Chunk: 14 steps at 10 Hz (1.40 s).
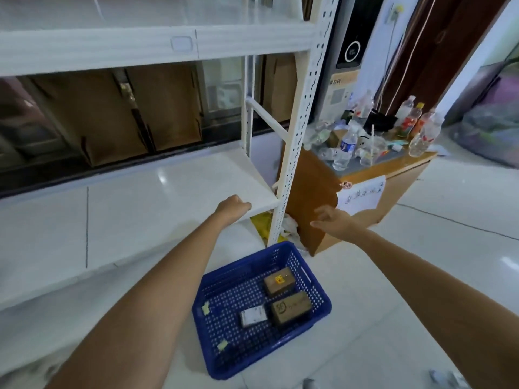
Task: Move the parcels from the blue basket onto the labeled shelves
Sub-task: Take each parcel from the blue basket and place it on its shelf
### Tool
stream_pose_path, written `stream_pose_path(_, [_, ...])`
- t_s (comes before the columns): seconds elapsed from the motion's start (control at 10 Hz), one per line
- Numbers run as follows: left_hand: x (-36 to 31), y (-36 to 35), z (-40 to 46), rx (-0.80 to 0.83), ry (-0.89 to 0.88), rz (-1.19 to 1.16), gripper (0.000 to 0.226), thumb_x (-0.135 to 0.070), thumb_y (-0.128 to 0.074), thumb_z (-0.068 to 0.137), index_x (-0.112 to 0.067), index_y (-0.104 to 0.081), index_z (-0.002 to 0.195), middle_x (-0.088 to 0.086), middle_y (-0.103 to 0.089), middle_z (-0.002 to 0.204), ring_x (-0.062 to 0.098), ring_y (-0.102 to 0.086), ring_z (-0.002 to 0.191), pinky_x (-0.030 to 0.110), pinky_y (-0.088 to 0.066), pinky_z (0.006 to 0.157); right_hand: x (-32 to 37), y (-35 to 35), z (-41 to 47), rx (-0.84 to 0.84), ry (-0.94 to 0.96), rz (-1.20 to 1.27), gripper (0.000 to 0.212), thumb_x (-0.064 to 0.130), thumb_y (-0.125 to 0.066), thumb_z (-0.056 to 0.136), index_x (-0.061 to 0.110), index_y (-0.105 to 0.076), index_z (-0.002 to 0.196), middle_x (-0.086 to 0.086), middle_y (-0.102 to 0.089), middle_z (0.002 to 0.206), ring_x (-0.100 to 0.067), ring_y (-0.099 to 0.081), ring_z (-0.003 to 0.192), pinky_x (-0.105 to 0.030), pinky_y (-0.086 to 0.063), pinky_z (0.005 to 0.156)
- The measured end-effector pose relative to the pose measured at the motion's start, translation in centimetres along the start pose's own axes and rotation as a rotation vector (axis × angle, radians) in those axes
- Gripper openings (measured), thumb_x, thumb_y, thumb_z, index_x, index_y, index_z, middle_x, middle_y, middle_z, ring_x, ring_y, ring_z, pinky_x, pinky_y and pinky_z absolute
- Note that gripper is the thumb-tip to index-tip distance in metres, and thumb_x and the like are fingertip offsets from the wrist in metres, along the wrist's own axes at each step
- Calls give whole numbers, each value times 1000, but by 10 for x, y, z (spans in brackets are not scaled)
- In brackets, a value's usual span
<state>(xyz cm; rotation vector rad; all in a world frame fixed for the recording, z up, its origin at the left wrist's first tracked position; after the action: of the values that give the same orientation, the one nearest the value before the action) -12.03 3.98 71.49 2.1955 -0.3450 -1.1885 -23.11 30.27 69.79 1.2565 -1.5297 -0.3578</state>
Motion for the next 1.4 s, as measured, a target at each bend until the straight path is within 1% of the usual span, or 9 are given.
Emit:
stream_pose_path(0.3, [72, -99, 36, -31, 248, -99, 21, -31, -49, 91, -10, -51, 95, 4, -52, 91, 20, -51, 85, 29, -35, 67, -67, -63, 87, 305, 111, -102, 40, 50, -61, 89, 27, -53, 120, 9, -56, 112, -14, -56, 98, -29, -47, 83])
stream_pose_path(0.6, [208, -292, 106, 34, 355, -235, 46, -23, -50, 91, -18, -25, 53, -1, -23, 52, 14, -19, 46, 31, -21, 55, -202, -220, 174, 406, -3, -163, 33, 40, -59, 91, 22, -57, 118, -7, -61, 126, -19, -59, 101, -27, -43, 80])
stream_pose_path(0.7, [268, -370, 139, 78, 465, -262, 38, -25, -49, 93, 3, -33, 72, 0, -26, 54, 13, -20, 46, 34, -24, 57, -247, -288, 207, 446, 15, -248, 28, 46, -53, 94, 23, -59, 109, -8, -60, 128, -16, -56, 91, -27, -43, 77])
stream_pose_path(0.8, [321, -443, 184, 184, 519, -315, 60, -36, -46, 96, -2, -33, 144, 12, -54, 127, 16, -53, 80, 36, -40, 70, -296, -354, 249, 468, 42, -334, 44, 47, -44, 98, 17, -55, 128, -12, -53, 140, -30, -54, 118, -37, -42, 96])
stream_pose_path(0.9, [370, -505, 233, 218, 552, -329, 74, -48, -44, 97, -14, -10, 153, 6, -14, 161, 30, -33, 139, 42, -38, 101, -341, -416, 290, 571, 32, -375, 48, 38, -40, 103, 10, -46, 141, -18, -45, 147, -35, -44, 132, -43, -37, 106])
stream_pose_path(1.1, [400, -587, 306, 342, 511, -327, 51, -47, -31, 101, -14, -42, 138, 11, -42, 140, 31, -45, 125, 38, -38, 97, -414, -476, 361, 474, -122, -502, 41, 21, -51, 96, 3, -54, 132, -17, -53, 139, -32, -49, 130, -37, -40, 107])
stream_pose_path(1.2, [405, -606, 319, 437, 589, -300, 61, -45, -21, 103, -10, -11, 153, 11, -12, 161, 31, -19, 145, 39, -26, 111, -432, -491, 377, 432, -133, -481, 42, 19, -60, 91, 1, -57, 129, -18, -56, 136, -32, -51, 128, -38, -42, 105])
stream_pose_path(1.3, [425, -619, 336, 473, 718, -371, 76, -52, -34, 98, -3, -12, 152, 20, -17, 158, 39, -23, 143, 47, -28, 111, -436, -502, 387, 464, -215, -410, 36, 20, -60, 92, 7, -53, 126, -20, -57, 130, -35, -53, 125, -43, -46, 104])
stream_pose_path(1.4, [433, -630, 328, 550, 869, -456, 78, -57, -47, 92, -2, -33, 145, 23, -57, 126, 43, -51, 119, 54, -39, 105, -443, -519, 377, 643, -414, -274, 42, 18, -60, 92, 4, -40, 126, -21, -58, 120, -38, -56, 120, -54, -49, 99])
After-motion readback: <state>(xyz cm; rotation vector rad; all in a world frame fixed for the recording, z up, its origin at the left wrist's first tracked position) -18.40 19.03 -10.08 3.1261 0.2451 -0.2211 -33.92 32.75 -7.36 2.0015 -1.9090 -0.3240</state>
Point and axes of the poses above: each hand's wrist, its own z-axis towards the middle knuckle, its own y-axis out of the back of the hand, x = y × z, the point moved 5 cm from there along z, towards the middle knuckle
